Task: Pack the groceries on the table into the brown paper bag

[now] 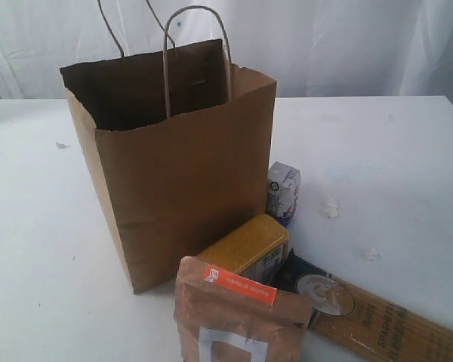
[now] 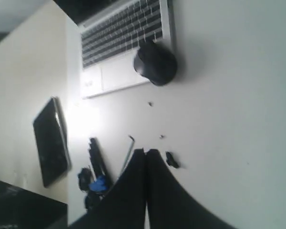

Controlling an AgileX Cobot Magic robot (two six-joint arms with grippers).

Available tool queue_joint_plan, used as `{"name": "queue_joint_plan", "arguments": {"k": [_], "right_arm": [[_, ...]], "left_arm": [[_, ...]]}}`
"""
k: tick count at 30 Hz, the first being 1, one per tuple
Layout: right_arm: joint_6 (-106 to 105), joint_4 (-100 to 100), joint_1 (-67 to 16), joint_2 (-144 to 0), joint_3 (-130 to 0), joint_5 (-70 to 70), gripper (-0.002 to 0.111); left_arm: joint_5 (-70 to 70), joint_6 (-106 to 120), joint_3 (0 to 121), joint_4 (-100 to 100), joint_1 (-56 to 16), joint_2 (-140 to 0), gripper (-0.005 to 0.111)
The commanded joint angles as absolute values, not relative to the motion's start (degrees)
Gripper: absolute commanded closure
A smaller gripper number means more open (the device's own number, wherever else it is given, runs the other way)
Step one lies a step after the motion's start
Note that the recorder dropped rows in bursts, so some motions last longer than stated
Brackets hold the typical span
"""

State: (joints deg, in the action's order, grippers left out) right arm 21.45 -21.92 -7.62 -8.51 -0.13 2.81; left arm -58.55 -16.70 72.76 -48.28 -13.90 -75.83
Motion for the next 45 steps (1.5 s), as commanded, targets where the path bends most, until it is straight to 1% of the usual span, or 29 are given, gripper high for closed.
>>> {"name": "queue_joint_plan", "arguments": {"k": [1, 4, 9, 13, 14, 18, 23, 26, 29, 30, 31, 35, 39, 41, 45], "right_arm": [[21.6, -22.3, -7.4, -8.3, 0.0, 2.7, 0.108], [21.6, -22.3, -7.4, -8.3, 0.0, 2.7, 0.108], [21.6, -22.3, -7.4, -8.3, 0.0, 2.7, 0.108], [21.6, -22.3, -7.4, -8.3, 0.0, 2.7, 0.108], [21.6, -22.3, -7.4, -8.3, 0.0, 2.7, 0.108], [21.6, -22.3, -7.4, -8.3, 0.0, 2.7, 0.108], [21.6, -22.3, -7.4, -8.3, 0.0, 2.7, 0.108], [21.6, -22.3, -7.4, -8.3, 0.0, 2.7, 0.108], [21.6, -22.3, -7.4, -8.3, 0.0, 2.7, 0.108], [21.6, -22.3, -7.4, -8.3, 0.0, 2.6, 0.108], [21.6, -22.3, -7.4, -8.3, 0.0, 2.5, 0.108], [21.6, -22.3, -7.4, -8.3, 0.0, 2.5, 0.108], [22.4, -22.3, -7.4, -8.3, 0.0, 0.9, 0.108], [26.3, -22.3, -7.4, -8.3, 0.0, -3.5, 0.108], [35.2, -22.3, -7.4, -8.3, 0.0, -21.5, 0.108]], "left_arm": [[-53.4, -23.4, 63.3, -42.5, -10.6, -72.3, 0.107], [-46.9, -31.6, 55.8, -42.2, -9.4, -67.3, 0.107], [-30.3, -48.6, 42.8, -47.2, -9.2, -55.1, 0.107], [-17.0, -51.2, 33.3, -51.2, -9.2, -43.1, 0.107], [-13.4, -51.0, 29.6, -51.2, -9.2, -37.4, 0.107], [-11.7, -53.2, 25.0, -47.4, -9.3, -20.6, 0.107], [-12.1, -52.3, 21.8, -46.7, -9.3, -5.5, 0.107], [-13.8, -52.3, 18.3, -44.9, -9.3, -2.6, 0.107], [-23.7, -52.1, 12.2, -43.9, -9.3, -2.7, 0.107], [-24.0, -54.5, 11.0, -42.7, -9.3, -2.7, 0.107], [-22.9, -57.4, 9.4, -41.9, -9.3, -2.7, 0.107], [-16.7, -57.6, 6.4, -42.3, -9.3, -2.7, 0.107], [-11.6, -54.3, 5.2, -42.6, -9.3, -2.7, 0.107], [-7.3, -52.7, 5.1, -42.6, -9.3, -2.7, 0.107], [-1.5, -49.1, 5.1, -42.6, -9.3, -2.7, 0.107]]}}
